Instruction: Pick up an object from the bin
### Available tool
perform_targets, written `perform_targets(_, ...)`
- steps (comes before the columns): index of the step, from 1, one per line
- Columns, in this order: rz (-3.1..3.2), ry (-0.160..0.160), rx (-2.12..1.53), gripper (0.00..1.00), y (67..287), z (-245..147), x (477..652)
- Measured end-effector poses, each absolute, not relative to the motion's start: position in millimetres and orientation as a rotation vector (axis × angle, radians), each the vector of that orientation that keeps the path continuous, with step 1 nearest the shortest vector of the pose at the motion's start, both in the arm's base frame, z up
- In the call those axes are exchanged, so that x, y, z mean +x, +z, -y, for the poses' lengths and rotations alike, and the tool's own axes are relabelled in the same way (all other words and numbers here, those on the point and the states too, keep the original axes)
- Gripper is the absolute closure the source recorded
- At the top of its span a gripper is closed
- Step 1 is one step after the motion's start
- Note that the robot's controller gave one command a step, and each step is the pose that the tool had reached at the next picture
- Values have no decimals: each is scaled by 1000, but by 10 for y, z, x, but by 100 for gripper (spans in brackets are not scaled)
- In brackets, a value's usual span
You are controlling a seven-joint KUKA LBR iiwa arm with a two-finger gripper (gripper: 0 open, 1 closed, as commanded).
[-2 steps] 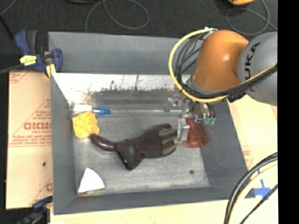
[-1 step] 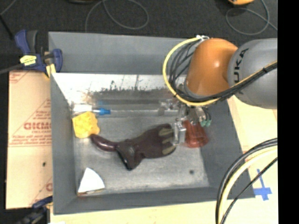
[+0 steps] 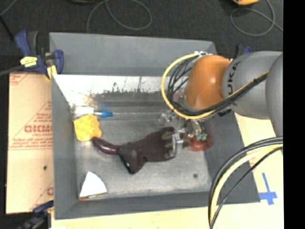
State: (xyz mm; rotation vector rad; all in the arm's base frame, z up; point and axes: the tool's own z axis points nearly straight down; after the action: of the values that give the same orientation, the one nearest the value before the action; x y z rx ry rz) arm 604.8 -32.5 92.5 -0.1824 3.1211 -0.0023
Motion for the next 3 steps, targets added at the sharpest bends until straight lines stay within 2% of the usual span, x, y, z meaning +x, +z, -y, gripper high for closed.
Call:
perform_targets(1,-3129,-2,15,100,723,191,5970)
perform_targets(2,-3129,-2,14,100,723,191,5970)
perform_targets(3,-3125,-4,-52,100,1832,23,5996)
